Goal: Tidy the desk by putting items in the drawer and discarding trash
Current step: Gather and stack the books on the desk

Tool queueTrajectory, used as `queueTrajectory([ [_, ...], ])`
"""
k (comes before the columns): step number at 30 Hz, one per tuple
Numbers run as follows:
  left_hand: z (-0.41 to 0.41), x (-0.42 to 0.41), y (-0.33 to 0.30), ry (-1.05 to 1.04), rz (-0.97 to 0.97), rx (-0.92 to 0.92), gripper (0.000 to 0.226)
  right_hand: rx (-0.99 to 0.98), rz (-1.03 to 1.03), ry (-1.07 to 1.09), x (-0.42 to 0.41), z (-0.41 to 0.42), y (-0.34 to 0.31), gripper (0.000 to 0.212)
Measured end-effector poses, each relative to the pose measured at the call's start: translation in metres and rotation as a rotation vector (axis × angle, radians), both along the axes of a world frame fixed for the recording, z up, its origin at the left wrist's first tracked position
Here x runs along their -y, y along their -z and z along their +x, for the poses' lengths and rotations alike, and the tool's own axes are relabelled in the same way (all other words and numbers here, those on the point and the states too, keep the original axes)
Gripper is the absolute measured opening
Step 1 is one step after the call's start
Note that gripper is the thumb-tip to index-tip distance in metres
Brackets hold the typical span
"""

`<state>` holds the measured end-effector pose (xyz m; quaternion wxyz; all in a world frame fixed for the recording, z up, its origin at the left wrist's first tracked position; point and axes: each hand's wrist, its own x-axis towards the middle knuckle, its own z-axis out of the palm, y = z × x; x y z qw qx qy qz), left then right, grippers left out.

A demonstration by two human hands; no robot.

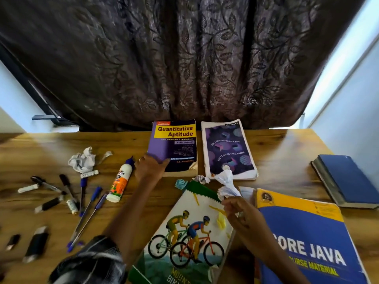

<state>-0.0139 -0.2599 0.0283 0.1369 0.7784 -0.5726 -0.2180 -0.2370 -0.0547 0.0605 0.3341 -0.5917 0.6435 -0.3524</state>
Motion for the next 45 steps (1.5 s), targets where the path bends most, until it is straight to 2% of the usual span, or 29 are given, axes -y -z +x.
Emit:
queueTrajectory([
  [3,-0.005,0.013,-0.006,-0.011,0.079,0.056,0.108,-0.003,0.028,-0.020,-0.002,0.005,0.000,0.031],
  [5,-0.002,0.023,-0.004,0.028,0.145,0.075,0.113,-0.036,0.052,-0.071,-0.001,0.008,0.001,0.034],
  [9,0.007,0.040,0.005,0.085,0.218,-0.031,0.119,-0.180,0.096,-0.199,0.003,0.012,-0.001,0.033],
  [11,0.010,0.047,0.014,0.071,0.220,-0.156,0.119,-0.223,0.091,-0.232,0.004,0.013,-0.006,0.028],
  [14,0.008,0.051,0.030,0.009,0.166,-0.453,0.123,-0.267,0.108,-0.259,0.004,0.010,-0.009,0.025],
  [15,0.003,0.047,0.024,-0.022,0.126,-0.542,0.118,-0.271,0.125,-0.260,0.004,0.008,-0.011,0.025],
  [17,-0.009,0.036,0.006,-0.091,0.051,-0.669,0.085,-0.265,0.148,-0.249,0.003,0.002,-0.013,0.024],
  [20,-0.020,0.027,-0.017,-0.099,-0.056,-0.725,0.057,-0.242,0.170,-0.194,-0.001,-0.008,-0.018,0.023],
  [23,-0.025,0.014,-0.041,-0.075,-0.188,-0.676,0.044,-0.219,0.189,-0.150,-0.004,-0.019,-0.020,0.022],
  [27,-0.024,-0.017,-0.090,0.001,-0.377,-0.489,0.039,-0.160,0.168,-0.107,-0.009,-0.029,-0.025,0.021],
  [30,-0.009,-0.042,-0.119,0.066,-0.445,-0.460,0.041,0.001,0.154,-0.052,-0.011,-0.031,-0.027,0.023],
  [34,0.005,-0.085,-0.148,0.114,-0.407,-0.700,0.043,0.359,0.138,0.066,-0.006,-0.021,-0.030,0.018],
  [37,0.003,-0.117,-0.161,0.115,-0.384,-0.847,0.027,0.575,0.192,0.101,-0.003,-0.014,-0.039,0.033],
  [40,-0.004,-0.142,-0.175,0.113,-0.363,-0.931,0.027,0.725,0.331,0.042,-0.006,-0.009,-0.044,0.059],
  [43,-0.013,-0.165,-0.188,0.131,-0.359,-0.977,0.025,0.966,0.389,-0.040,-0.010,-0.003,-0.050,0.085],
  [45,-0.021,-0.181,-0.194,0.156,-0.365,-1.013,0.025,1.101,0.369,-0.059,-0.015,0.002,-0.060,0.073],
])
